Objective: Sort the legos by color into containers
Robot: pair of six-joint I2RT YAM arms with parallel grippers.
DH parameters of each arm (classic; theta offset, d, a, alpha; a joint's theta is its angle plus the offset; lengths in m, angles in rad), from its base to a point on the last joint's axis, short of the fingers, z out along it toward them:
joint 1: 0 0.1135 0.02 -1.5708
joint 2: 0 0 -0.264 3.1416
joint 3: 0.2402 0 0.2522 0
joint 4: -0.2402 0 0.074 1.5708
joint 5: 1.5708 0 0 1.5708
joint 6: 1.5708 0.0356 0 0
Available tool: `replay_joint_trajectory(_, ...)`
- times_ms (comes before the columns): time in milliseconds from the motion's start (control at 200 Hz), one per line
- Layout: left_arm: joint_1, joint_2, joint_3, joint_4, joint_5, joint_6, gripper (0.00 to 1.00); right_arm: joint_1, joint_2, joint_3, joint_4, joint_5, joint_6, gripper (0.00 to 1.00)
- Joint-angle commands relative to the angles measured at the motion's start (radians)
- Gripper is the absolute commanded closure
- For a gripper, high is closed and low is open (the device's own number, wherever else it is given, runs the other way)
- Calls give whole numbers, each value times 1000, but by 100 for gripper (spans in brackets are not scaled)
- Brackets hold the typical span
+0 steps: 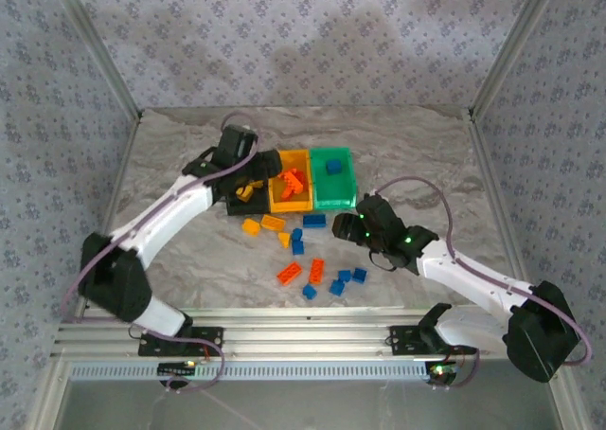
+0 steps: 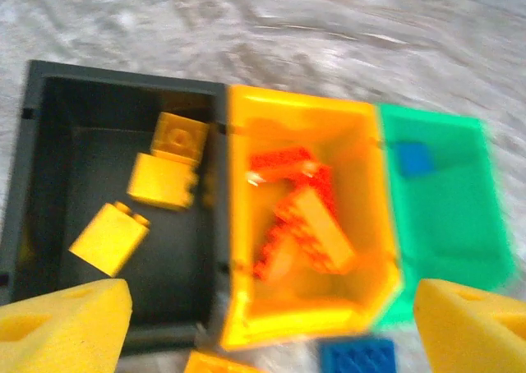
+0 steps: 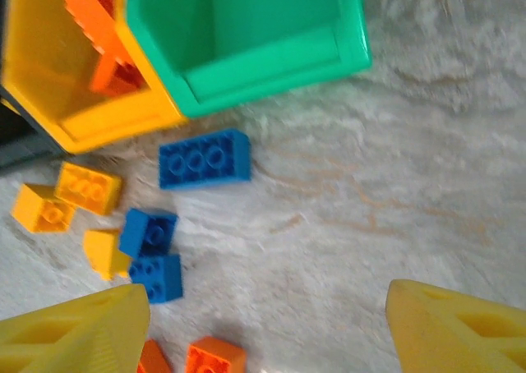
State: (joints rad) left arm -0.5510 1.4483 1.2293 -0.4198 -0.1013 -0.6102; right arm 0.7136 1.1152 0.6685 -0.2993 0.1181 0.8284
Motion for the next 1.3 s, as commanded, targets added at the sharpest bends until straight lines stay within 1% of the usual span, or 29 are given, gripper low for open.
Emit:
replay_joint_trajectory(0,-91,-131,-103,18,17,-15,1,22,6,-46,-142,1,56,23)
replay_joint_trajectory(70,-152,-200,-191,30,-7,-31,1,36,2,-76,-164,-5,72,24)
replay_joint_trajectory(150,-198,-273,-298,58,-13,-63,1,58,-3,-101,-159,-15,71,26)
replay_joint_trajectory(225,-216,-338,-391,78,-8,-99,0,95,-10,-99,-155,-7,54,27)
replay_joint_trajectory(355,-224,-449,-512,79,-15,-134,0,191,-23,-54,-185,64,33,30)
replay_joint_trajectory(470,-224,-531,-589,74,-25,-152,0,234,17,-21,-206,60,39,33)
replay_joint_trajectory(540,-225,-561,-616,60,-38,-161,1,253,60,-6,-212,61,45,36)
replay_joint_trajectory(745,-224,-593,-660,50,-52,-181,1,296,161,39,-255,118,63,44)
replay_joint_trajectory(909,-224,-607,-669,43,-60,-184,1,313,202,55,-285,153,69,48)
replay_joint_trajectory(1164,-223,-614,-673,42,-71,-186,1,330,255,69,-267,167,64,51)
replay_joint_trajectory(1294,-223,-614,-672,37,-74,-186,0,333,279,77,-273,173,61,56)
